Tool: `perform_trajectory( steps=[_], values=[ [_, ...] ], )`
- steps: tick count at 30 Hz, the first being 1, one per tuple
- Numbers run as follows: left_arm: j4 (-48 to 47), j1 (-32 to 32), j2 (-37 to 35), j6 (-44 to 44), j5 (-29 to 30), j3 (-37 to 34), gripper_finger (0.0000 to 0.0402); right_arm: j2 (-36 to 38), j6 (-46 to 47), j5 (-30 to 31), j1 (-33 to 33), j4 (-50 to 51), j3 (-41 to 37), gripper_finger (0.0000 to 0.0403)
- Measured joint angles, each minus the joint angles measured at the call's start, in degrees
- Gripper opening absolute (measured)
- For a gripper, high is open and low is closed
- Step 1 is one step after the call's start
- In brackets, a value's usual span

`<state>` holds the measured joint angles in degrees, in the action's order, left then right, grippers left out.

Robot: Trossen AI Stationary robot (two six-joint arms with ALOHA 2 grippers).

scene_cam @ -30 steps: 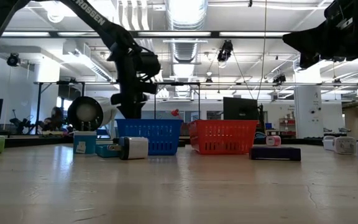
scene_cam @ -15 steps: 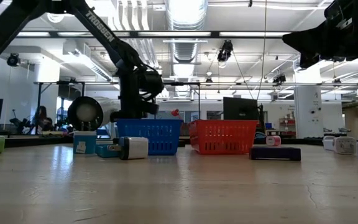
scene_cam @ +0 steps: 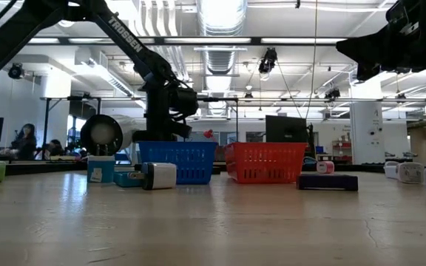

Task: Pick & Place Office items
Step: Put the top white digital clock into the blue bin

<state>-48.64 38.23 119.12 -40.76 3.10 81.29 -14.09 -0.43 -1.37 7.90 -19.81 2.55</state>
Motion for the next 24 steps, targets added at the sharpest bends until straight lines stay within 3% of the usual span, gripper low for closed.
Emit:
perform_trajectory(
  steps=[2, 14, 19, 24],
  values=[
    [-0.4, -0.1, -0.2, 0.1, 0.1, 0.2, 0.015, 0.0, 0.0, 0.0, 0.0, 0.0, 0.0, 0.0008],
    [-1.0, -1.0, -7.6, 2.6, 1.1, -0.1, 0.015, 0.0, 0.3, 0.0, 0.0, 0.1, 0.0, 0.0008],
    [0.0, -3.0, -16.7, 4.9, -5.6, -1.3, 0.015, 0.0, 0.5, -0.1, 0.0, 0.4, 0.0, 0.0008],
    [8.9, -6.6, -28.4, 9.9, -12.3, -7.0, 0.015, -0.7, 0.9, -0.1, 0.0, 0.6, 0.0, 0.0008]
  ],
)
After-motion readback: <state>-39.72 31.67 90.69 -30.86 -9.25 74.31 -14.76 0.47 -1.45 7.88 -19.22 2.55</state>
